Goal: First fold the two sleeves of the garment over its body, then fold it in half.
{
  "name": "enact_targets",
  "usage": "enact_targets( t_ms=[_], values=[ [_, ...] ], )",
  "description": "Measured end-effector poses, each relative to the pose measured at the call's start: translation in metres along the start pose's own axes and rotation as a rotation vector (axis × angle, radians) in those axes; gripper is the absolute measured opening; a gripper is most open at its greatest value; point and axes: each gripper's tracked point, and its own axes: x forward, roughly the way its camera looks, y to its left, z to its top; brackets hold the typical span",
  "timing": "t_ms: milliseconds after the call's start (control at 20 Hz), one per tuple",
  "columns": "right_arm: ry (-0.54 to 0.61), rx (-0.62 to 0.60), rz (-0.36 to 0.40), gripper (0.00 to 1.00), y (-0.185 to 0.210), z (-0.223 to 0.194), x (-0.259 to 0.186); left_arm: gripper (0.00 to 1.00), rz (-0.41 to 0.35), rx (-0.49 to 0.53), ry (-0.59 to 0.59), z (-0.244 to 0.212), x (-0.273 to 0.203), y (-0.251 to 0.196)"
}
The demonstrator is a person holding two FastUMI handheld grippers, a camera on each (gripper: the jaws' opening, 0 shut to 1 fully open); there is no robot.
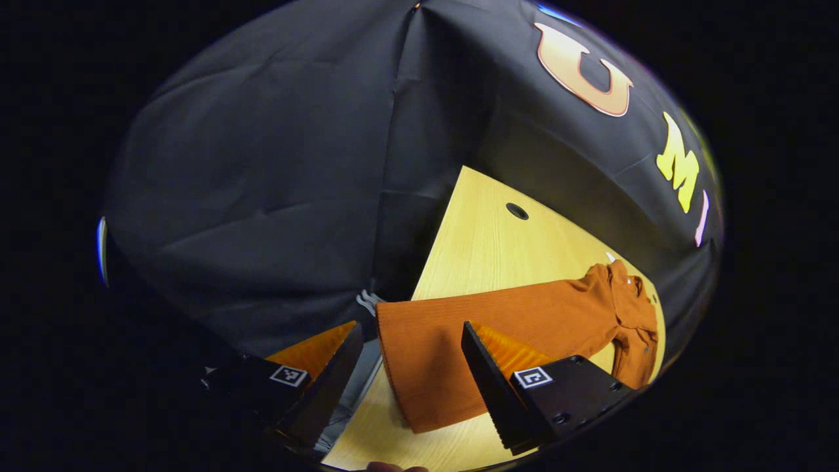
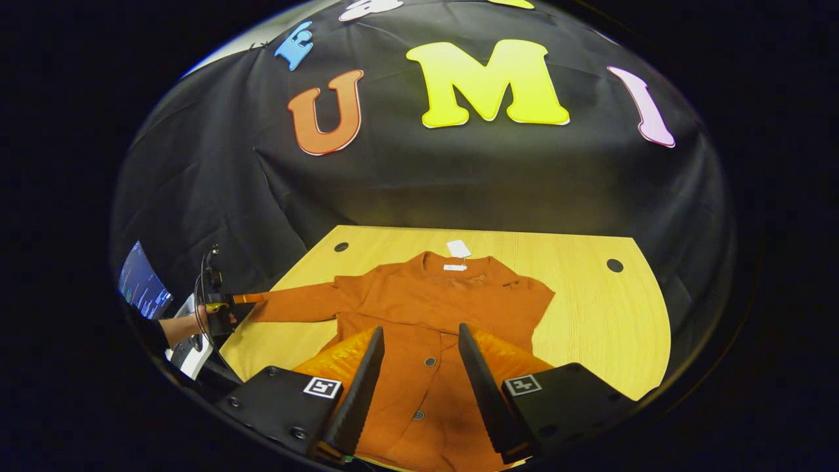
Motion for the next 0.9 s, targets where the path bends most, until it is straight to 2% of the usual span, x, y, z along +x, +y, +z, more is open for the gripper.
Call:
enact_targets(
  t_ms=[50, 100, 150, 200, 250, 300, 350, 400, 450, 500, 550, 600, 700, 800, 900],
  values=[
    [0.004, -0.004, 0.003, 0.72, 0.001, -0.002, 0.000, 0.99, -0.016, -0.025, 0.019, 0.000, 0.007, -0.001],
    [0.013, -0.005, 0.008, 0.75, 0.002, -0.005, 0.000, 0.99, -0.050, -0.072, 0.039, 0.002, 0.012, -0.009],
    [0.022, 0.023, 0.005, 0.72, -0.001, -0.010, 0.002, 0.98, -0.059, -0.117, 0.058, 0.002, 0.019, -0.013],
    [0.027, 0.055, 0.006, 0.72, -0.001, -0.014, 0.001, 0.96, -0.043, -0.123, 0.079, -0.003, 0.022, -0.008],
    [0.027, 0.078, 0.002, 0.72, -0.003, -0.017, 0.000, 0.89, -0.036, -0.128, 0.074, -0.001, 0.021, -0.010],
    [0.027, 0.091, -0.008, 0.75, -0.009, -0.020, 0.000, 0.70, -0.012, -0.106, 0.074, 0.001, 0.021, -0.009],
    [0.027, 0.098, -0.013, 0.72, -0.012, -0.021, 0.000, 0.70, 0.022, -0.066, 0.069, 0.005, 0.015, -0.003],
    [0.023, 0.108, -0.021, 0.72, -0.017, -0.021, -0.002, 0.41, 0.077, -0.026, 0.046, 0.014, 0.012, 0.004],
    [0.020, 0.121, -0.032, 0.72, -0.023, -0.023, -0.003, 0.22, 0.054, -0.037, 0.026, 0.018, 0.011, -0.009],
    [0.019, 0.132, -0.029, 0.72, -0.023, -0.025, -0.003, 0.17, 0.014, -0.065, 0.029, 0.020, 0.009, -0.022],
    [0.019, 0.142, -0.022, 0.75, -0.023, -0.028, -0.004, 0.05, 0.057, -0.051, 0.025, 0.021, 0.005, -0.025],
    [0.017, 0.140, -0.011, 0.72, -0.022, -0.030, -0.008, 0.03, 0.043, -0.031, 0.032, 0.020, 0.002, -0.032],
    [0.000, 0.136, 0.002, 0.72, -0.024, -0.028, -0.016, 0.03, 0.036, 0.019, 0.027, 0.028, -0.012, -0.049],
    [-0.023, 0.147, 0.035, 0.75, -0.022, -0.026, -0.025, 0.03, -0.002, 0.083, 0.016, 0.057, -0.041, -0.107],
    [-0.055, 0.139, 0.058, 0.72, -0.023, -0.022, -0.036, 0.03, -0.033, 0.119, 0.009, 0.074, -0.059, -0.154]
  ],
)
